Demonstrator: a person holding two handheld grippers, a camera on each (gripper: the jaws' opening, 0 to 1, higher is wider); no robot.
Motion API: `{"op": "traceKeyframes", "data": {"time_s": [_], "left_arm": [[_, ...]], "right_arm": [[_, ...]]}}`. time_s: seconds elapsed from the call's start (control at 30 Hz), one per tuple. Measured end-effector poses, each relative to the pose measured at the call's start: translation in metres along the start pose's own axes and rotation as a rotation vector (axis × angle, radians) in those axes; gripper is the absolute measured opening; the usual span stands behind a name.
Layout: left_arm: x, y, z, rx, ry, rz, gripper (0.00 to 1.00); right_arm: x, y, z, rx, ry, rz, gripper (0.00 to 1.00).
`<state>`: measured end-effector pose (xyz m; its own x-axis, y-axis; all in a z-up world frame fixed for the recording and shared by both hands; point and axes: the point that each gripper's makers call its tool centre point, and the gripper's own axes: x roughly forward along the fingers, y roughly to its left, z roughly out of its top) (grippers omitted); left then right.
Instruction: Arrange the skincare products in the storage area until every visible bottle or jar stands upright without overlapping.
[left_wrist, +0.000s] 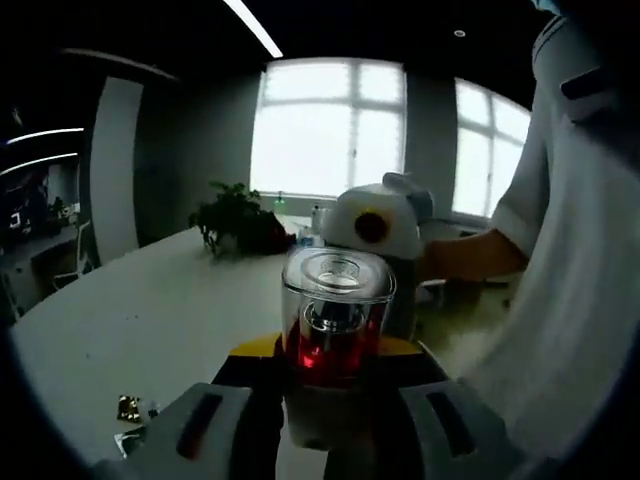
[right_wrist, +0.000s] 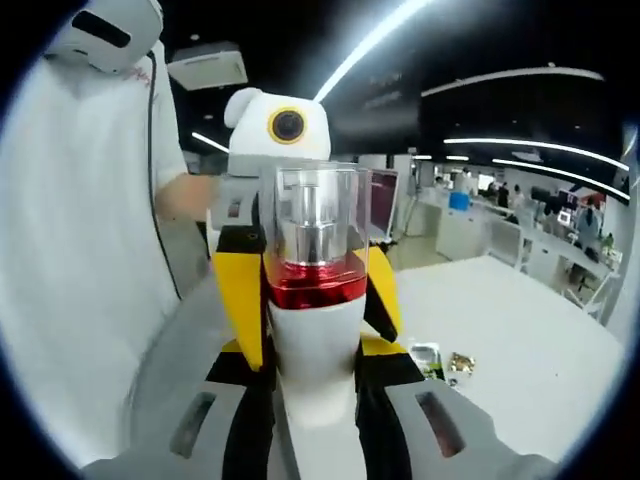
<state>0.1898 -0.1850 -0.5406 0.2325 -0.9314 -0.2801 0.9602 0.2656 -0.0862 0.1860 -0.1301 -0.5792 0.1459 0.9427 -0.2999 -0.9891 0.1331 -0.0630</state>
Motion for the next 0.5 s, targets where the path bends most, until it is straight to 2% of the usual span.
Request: {"op": "traceKeyframes", "data": {"time_s": [0.13, 0.5], "left_arm": [[0.013, -0.001, -0.014, -0.012, 0.032, -0.02, 0.27], [0.035, 0.008, -0.044, -0.018, 0.066, -0.094, 0.26]], "right_arm": [[0.0, -0.003, -0.019, 0.029, 0.005, -0.017, 0.29], [-0.003, -0.014, -0.058, 0.037, 0.022, -0.019, 0.29]]}}
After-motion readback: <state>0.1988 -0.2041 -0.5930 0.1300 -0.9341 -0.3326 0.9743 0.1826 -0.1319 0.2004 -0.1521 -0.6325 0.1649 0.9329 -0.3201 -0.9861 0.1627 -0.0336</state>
